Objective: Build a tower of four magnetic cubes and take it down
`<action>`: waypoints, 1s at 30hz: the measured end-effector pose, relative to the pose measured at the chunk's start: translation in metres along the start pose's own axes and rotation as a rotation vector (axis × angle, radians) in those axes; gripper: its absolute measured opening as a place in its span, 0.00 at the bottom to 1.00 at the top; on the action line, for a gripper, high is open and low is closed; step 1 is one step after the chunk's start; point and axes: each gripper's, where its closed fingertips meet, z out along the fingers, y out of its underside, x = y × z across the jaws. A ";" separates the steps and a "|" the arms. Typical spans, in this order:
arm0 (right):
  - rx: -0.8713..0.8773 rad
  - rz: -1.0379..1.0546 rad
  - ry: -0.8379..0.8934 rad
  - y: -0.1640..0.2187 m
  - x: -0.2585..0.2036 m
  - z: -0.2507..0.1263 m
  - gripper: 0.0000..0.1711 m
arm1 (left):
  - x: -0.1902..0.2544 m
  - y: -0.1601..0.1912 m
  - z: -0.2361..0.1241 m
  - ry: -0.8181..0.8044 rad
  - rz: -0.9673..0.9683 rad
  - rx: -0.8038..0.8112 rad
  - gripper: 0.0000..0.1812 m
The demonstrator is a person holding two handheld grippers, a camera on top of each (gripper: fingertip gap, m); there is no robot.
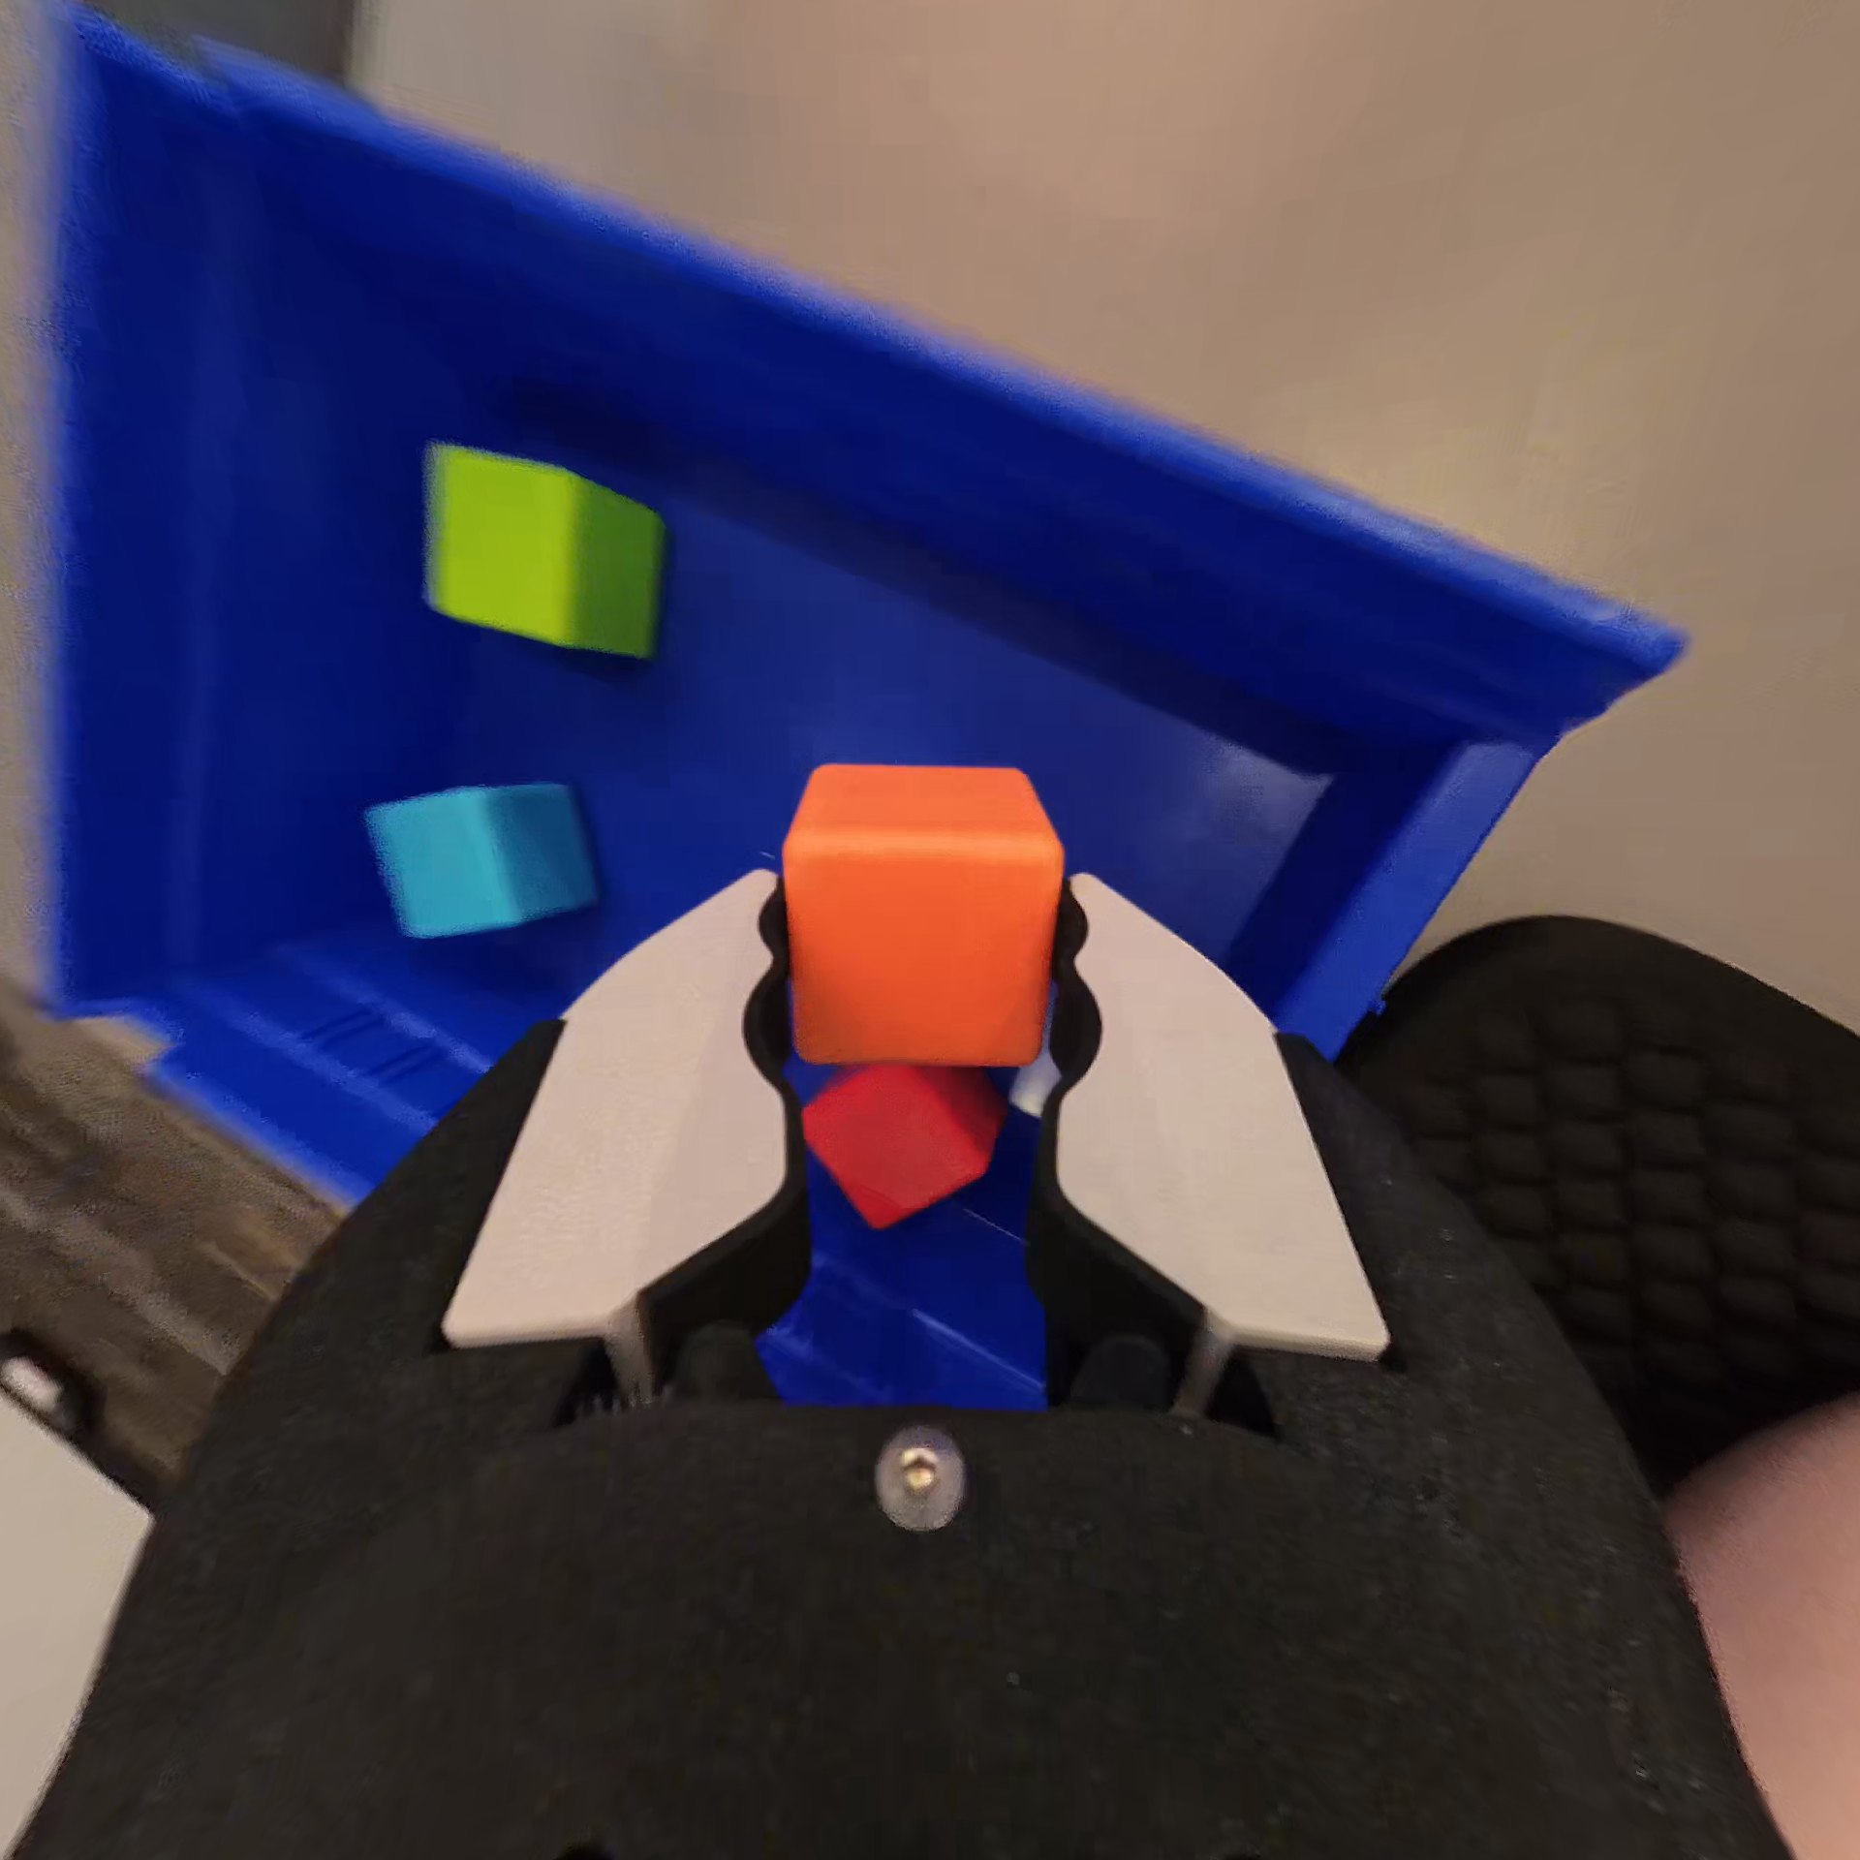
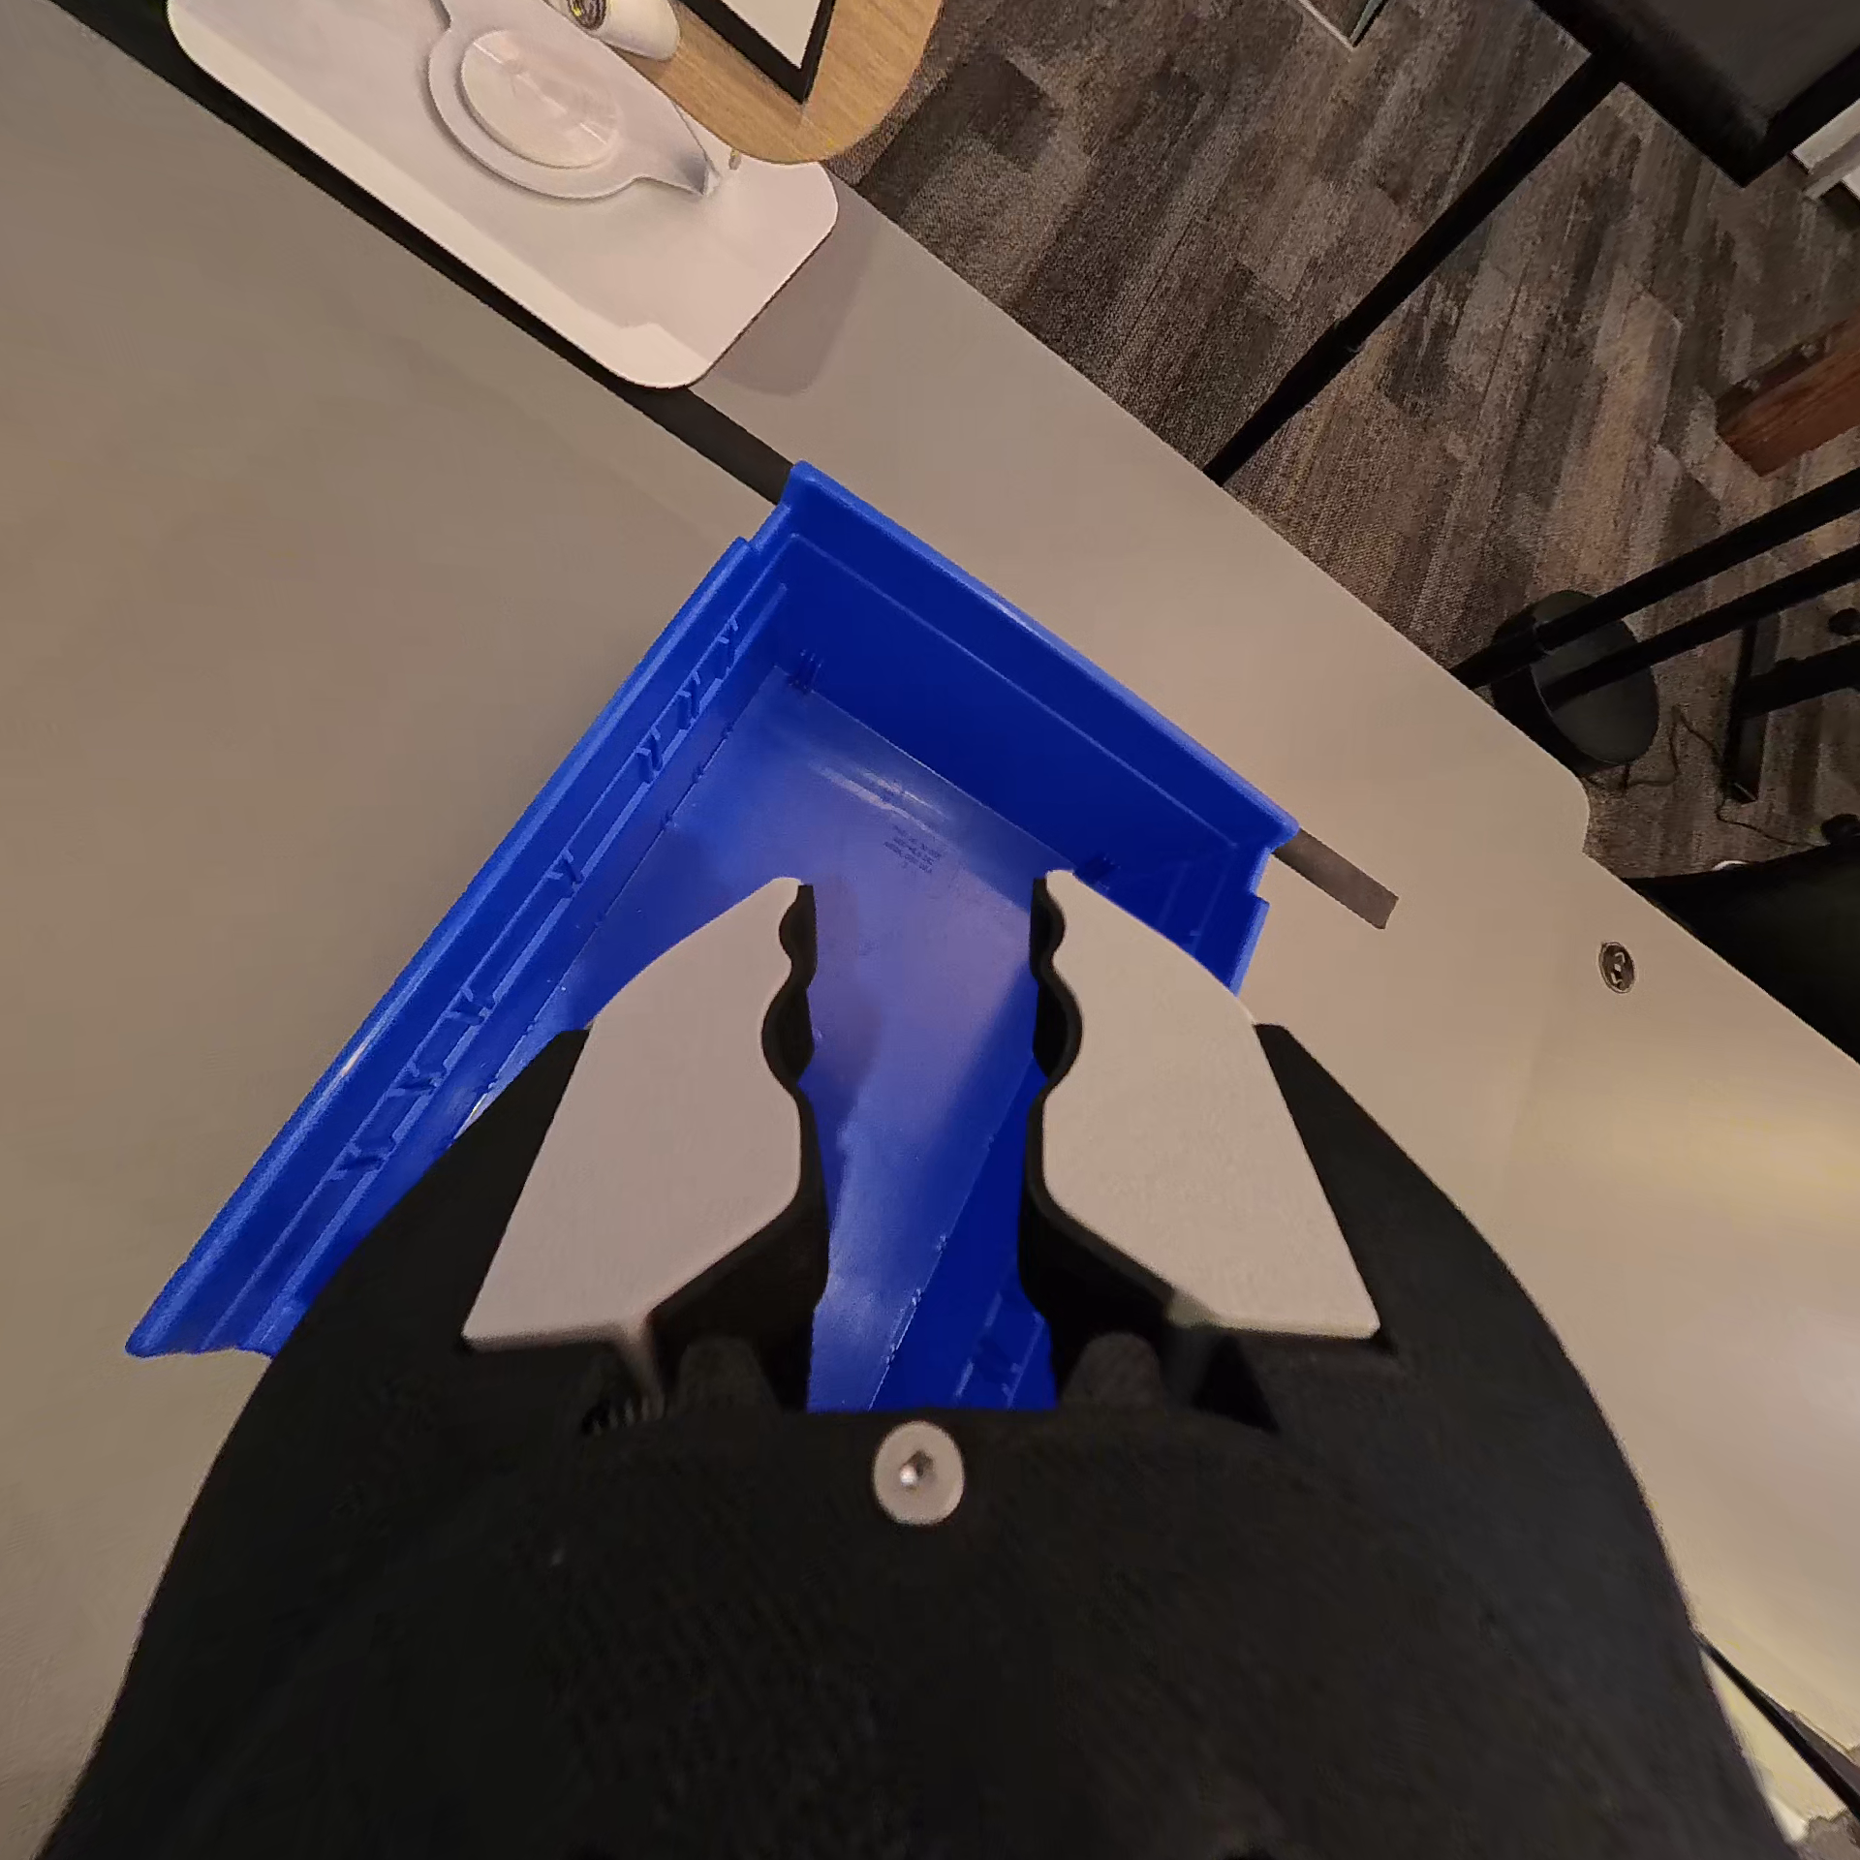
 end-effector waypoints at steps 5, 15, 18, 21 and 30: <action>-0.010 0.017 -0.003 0.005 0.005 0.000 0.25 | 0.007 -0.077 -0.079 -0.256 0.140 0.329 0.27; -0.014 0.010 -0.062 0.004 -0.005 0.007 0.25 | 0.100 -0.220 0.030 -0.005 0.323 0.316 0.27; -0.024 0.003 -0.075 0.004 -0.008 0.010 0.25 | 0.107 -0.218 0.070 0.049 0.328 0.191 0.27; -0.041 0.003 -0.088 0.005 -0.011 0.016 0.25 | 0.117 -0.216 0.092 0.086 0.357 0.117 0.27; -0.115 0.009 -0.124 0.012 -0.019 0.030 0.25 | 0.121 -0.208 0.117 0.078 0.398 0.024 0.27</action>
